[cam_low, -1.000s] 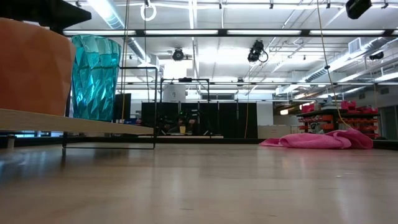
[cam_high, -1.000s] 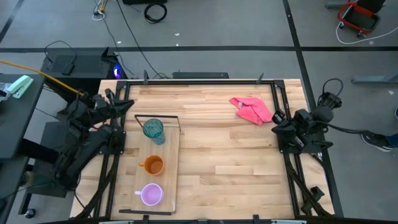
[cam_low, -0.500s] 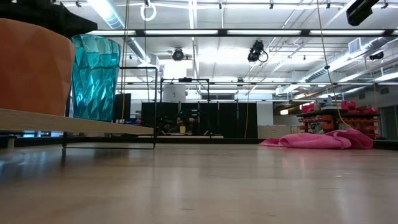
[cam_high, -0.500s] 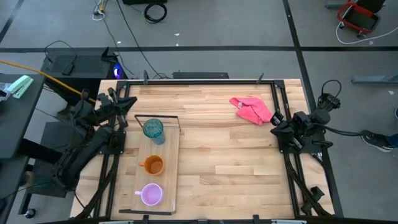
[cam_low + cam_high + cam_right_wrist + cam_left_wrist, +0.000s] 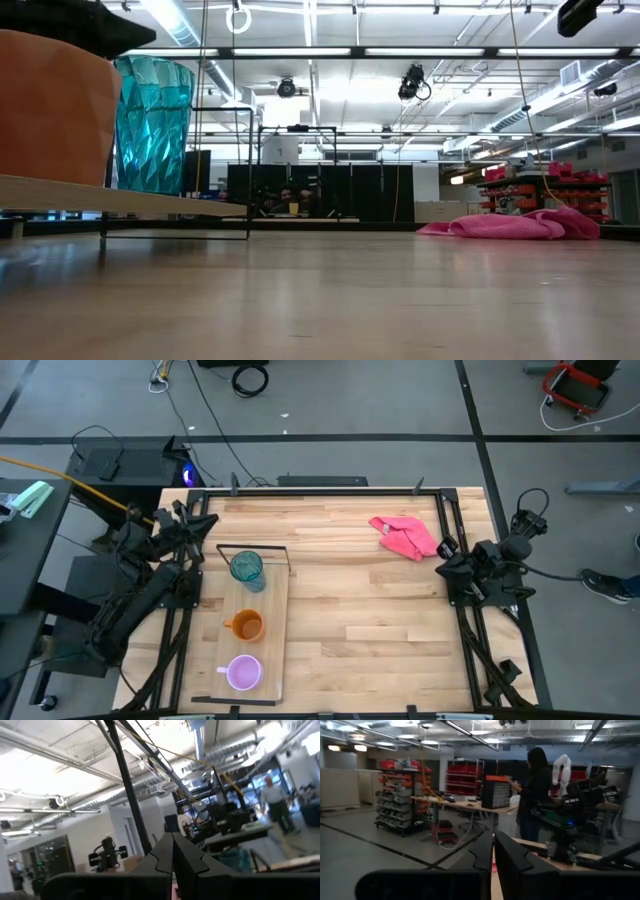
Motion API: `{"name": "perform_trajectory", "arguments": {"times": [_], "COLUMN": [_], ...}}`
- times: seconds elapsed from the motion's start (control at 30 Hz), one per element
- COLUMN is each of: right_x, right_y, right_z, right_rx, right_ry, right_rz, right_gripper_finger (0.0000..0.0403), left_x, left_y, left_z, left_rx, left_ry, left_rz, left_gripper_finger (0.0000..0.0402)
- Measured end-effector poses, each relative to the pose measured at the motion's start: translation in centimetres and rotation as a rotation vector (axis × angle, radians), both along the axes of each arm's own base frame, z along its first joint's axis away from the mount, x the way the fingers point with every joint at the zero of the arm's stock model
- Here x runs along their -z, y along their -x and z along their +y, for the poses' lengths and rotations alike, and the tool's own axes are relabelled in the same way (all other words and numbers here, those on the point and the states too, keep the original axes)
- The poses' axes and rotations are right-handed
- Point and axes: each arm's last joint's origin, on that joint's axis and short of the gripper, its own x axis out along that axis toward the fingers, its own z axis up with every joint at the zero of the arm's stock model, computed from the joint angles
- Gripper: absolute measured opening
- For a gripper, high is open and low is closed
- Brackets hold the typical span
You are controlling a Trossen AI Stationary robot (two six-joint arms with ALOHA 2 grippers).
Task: Stack small to large cups/mugs on shelf
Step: Return to Home Position
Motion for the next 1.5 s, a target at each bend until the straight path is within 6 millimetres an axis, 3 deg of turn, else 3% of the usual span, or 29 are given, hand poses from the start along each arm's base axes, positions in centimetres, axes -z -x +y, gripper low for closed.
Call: {"name": "perform_trajectory", "arguments": {"times": [0.23, 0.9, 1.13, 1.5], "right_x": [-0.6, -0.3, 2.9, 4.2], "right_y": [0.6, 0.9, 0.0, -0.3], "right_z": [-0.5, -0.8, 0.0, 0.2], "right_rx": [0.045, 0.047, 0.038, 0.029], "right_ry": [0.043, 0.049, 0.024, 0.029], "right_rz": [-0.068, -0.067, -0.071, -0.047], "right_gripper_finger": [0.0014, 0.0014, 0.0014, 0.0014], "left_x": [-0.2, 0.2, 0.4, 1.7], "left_y": [0.4, 0.7, 0.7, 0.5], "left_z": [0.5, 0.5, 0.5, 0.9], "left_rx": [-0.231, -0.318, -0.32, -0.322], "left_ry": [0.034, 0.029, 0.042, 0.091], "left_rz": [-0.068, -0.023, -0.006, 0.058], "left_gripper_finger": [0.0035, 0.0033, 0.0033, 0.0027]}}
